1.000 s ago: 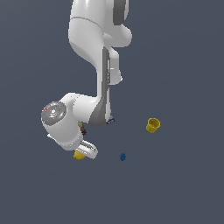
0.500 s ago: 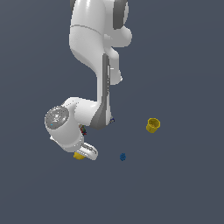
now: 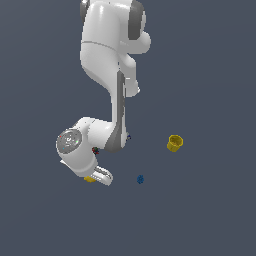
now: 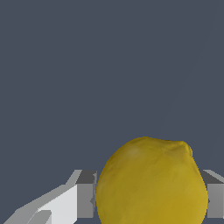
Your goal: Pick up a designated object from a clutter of objects.
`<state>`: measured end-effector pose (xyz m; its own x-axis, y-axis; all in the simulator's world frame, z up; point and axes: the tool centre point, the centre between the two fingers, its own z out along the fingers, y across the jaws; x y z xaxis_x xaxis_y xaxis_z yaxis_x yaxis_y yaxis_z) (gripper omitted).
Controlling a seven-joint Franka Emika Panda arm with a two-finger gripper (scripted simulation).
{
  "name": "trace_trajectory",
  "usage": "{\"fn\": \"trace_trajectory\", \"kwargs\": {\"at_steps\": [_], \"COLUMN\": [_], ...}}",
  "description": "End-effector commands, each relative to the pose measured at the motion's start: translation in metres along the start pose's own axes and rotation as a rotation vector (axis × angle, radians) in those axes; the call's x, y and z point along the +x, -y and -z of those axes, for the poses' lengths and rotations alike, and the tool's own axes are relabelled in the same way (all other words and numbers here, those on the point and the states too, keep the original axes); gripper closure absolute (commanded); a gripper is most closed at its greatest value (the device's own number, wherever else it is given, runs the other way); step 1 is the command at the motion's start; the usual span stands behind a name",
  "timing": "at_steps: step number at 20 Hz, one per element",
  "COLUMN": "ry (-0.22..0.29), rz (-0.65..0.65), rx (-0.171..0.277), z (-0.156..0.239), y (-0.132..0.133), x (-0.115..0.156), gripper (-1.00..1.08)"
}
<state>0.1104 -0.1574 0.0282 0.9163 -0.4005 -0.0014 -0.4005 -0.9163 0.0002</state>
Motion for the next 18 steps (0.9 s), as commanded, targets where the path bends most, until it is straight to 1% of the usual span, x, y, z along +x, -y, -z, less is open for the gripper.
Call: {"fn": "trace_trajectory", "kwargs": {"at_steps": [1, 12, 18], "ry": [-0.001, -0.001, -0.001], "rz": [0.000, 0.000, 0.000], "rx": [0.000, 0.000, 0.000], "z": [0.000, 0.001, 0.017], "y": [0.000, 0.000, 0.003], "x": [0.001, 0.000, -0.003], "gripper": [1.08, 1.08, 1.08]}}
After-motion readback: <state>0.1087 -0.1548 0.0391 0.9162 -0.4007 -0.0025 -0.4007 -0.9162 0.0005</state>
